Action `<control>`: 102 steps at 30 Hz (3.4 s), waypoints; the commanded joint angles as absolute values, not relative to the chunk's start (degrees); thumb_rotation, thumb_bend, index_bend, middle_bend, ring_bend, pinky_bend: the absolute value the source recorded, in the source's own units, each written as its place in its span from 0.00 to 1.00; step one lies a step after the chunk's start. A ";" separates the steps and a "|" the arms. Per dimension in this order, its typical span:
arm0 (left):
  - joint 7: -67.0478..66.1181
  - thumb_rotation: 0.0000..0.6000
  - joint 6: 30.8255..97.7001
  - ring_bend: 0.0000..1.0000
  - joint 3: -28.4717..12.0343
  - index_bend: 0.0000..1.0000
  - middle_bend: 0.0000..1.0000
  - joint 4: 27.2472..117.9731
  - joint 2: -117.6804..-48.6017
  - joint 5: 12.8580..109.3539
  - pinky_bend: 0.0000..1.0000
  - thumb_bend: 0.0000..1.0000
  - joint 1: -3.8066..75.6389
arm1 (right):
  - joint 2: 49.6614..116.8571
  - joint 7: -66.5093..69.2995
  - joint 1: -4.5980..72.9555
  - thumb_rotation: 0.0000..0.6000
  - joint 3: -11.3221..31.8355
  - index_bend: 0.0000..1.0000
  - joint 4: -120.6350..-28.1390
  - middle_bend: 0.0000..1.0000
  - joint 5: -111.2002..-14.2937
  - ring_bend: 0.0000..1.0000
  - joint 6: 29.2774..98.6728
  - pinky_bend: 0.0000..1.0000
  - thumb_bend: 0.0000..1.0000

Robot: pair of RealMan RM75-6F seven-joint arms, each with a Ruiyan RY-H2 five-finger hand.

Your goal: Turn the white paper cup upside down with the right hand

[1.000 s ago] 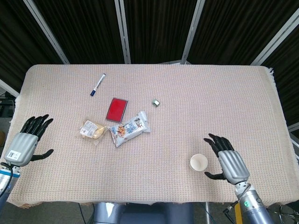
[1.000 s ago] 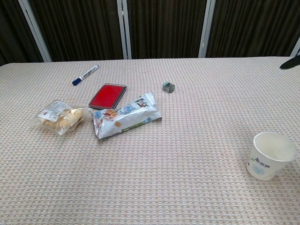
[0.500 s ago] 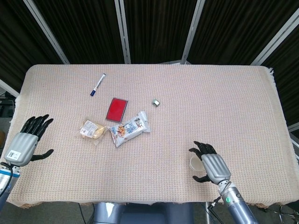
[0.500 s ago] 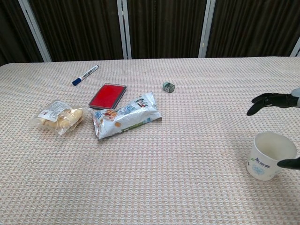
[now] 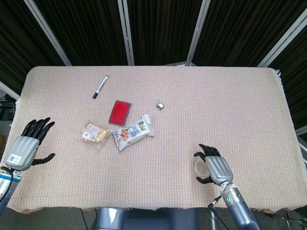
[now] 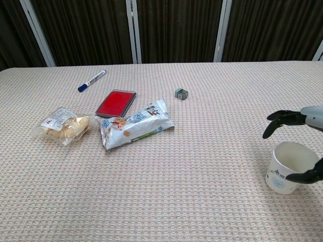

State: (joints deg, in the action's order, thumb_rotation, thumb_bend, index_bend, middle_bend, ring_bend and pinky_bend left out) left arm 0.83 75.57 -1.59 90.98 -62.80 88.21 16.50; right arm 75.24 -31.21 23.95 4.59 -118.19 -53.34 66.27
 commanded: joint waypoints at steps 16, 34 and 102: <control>0.74 1.00 75.62 0.00 -1.57 0.00 0.00 90.99 -62.85 88.19 0.00 0.16 16.48 | 77.40 -30.30 24.89 1.00 4.01 0.35 -115.34 0.00 -50.81 0.00 67.05 0.00 0.23; 0.75 1.00 75.65 0.00 -1.56 0.00 0.00 90.99 -62.86 88.18 0.00 0.16 16.47 | 79.32 -25.13 26.03 1.00 7.81 0.42 -114.93 0.00 -52.49 0.00 68.04 0.00 0.23; 1.26 1.00 74.98 0.00 -1.64 0.00 0.00 91.05 -62.70 87.92 0.00 0.16 16.89 | 98.23 -40.81 32.40 1.00 7.29 0.35 -86.20 0.00 -49.45 0.00 76.33 0.00 0.16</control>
State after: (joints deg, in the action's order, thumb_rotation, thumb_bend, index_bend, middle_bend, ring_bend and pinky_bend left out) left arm 1.27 74.98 -1.64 91.05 -62.69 87.92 16.89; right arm 97.77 -40.78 32.49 7.30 -86.81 -48.99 76.35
